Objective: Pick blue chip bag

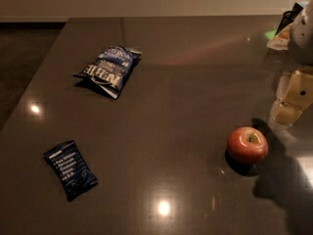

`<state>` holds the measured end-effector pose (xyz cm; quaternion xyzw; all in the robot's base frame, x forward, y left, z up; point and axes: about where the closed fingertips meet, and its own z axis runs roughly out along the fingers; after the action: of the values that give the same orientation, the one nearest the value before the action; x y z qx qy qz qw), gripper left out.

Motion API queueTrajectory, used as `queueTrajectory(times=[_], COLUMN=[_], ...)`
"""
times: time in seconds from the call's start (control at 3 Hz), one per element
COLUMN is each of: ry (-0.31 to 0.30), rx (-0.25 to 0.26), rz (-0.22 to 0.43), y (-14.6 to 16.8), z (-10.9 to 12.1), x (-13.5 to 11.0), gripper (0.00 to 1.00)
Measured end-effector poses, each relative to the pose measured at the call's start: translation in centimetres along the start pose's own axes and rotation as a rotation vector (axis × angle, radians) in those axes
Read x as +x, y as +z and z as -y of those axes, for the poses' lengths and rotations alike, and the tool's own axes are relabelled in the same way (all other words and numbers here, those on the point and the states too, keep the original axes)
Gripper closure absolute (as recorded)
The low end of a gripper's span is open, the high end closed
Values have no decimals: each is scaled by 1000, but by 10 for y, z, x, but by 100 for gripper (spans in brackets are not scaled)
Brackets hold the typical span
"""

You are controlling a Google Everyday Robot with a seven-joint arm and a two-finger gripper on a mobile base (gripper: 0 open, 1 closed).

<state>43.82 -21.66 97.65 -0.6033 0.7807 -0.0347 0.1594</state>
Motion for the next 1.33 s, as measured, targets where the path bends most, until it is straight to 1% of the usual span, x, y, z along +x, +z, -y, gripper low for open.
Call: queueTrajectory(times=[0.33,0.67,1.0,1.33], ry=[-11,-57,-152,-214], rx=[-2,-14,-15,-6], rz=[14,70,124,156], y=[3,14,40,55], z=[2,11,25,35], x=[-8,-43,-99,-135], gripper=[0,0,0,0])
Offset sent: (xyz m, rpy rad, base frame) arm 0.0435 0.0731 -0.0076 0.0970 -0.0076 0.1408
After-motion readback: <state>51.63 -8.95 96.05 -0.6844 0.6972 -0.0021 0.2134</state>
